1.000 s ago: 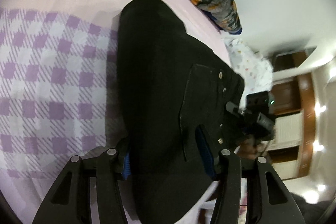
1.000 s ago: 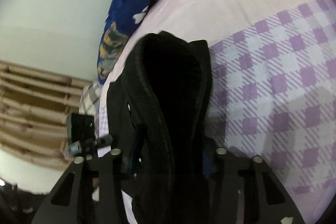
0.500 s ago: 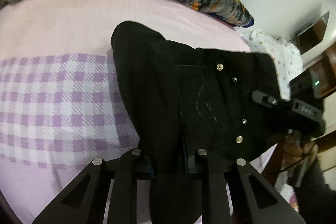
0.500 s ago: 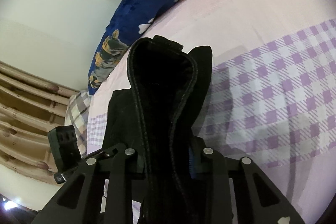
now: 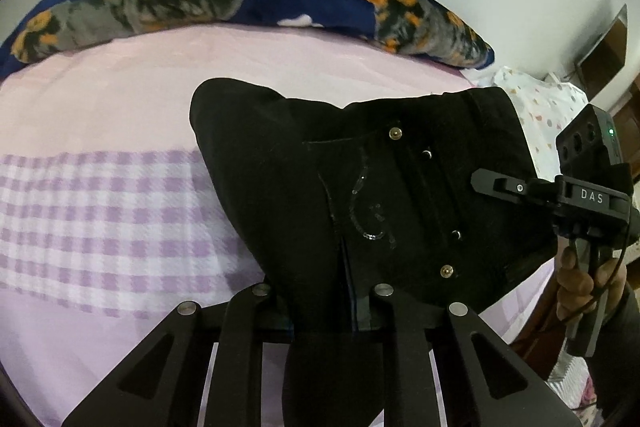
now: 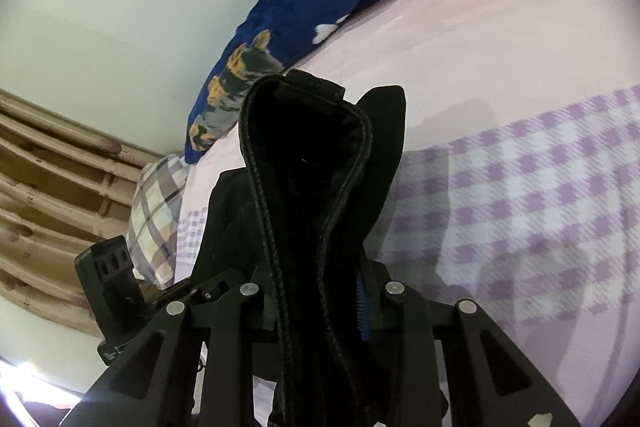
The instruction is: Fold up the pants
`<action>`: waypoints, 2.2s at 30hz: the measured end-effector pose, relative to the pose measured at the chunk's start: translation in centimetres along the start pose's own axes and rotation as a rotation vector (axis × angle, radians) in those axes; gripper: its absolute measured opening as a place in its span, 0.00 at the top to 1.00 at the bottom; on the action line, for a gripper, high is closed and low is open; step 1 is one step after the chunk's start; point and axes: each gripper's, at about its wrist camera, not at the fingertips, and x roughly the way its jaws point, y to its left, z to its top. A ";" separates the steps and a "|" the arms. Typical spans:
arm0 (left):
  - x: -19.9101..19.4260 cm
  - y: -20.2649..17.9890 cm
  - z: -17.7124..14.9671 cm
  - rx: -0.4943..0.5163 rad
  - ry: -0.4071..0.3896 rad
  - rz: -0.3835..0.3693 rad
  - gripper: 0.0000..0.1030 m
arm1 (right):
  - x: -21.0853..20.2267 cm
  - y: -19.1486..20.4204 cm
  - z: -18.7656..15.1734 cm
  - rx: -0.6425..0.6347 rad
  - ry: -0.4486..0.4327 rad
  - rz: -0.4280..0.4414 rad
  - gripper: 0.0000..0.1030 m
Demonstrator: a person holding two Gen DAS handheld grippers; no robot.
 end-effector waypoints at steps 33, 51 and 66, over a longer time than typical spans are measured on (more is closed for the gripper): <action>4.5 12.0 8.8 -0.030 -0.082 0.146 0.81 | 12.6 2.6 9.4 -0.022 -0.008 -0.040 0.75; 5.1 13.0 4.5 -0.071 -0.037 0.234 0.41 | 11.1 2.6 5.6 -0.142 -0.034 -0.269 0.39; -1.9 9.6 -4.5 -0.147 -0.123 0.321 0.40 | 4.2 5.5 -3.9 -0.187 -0.167 -0.359 0.30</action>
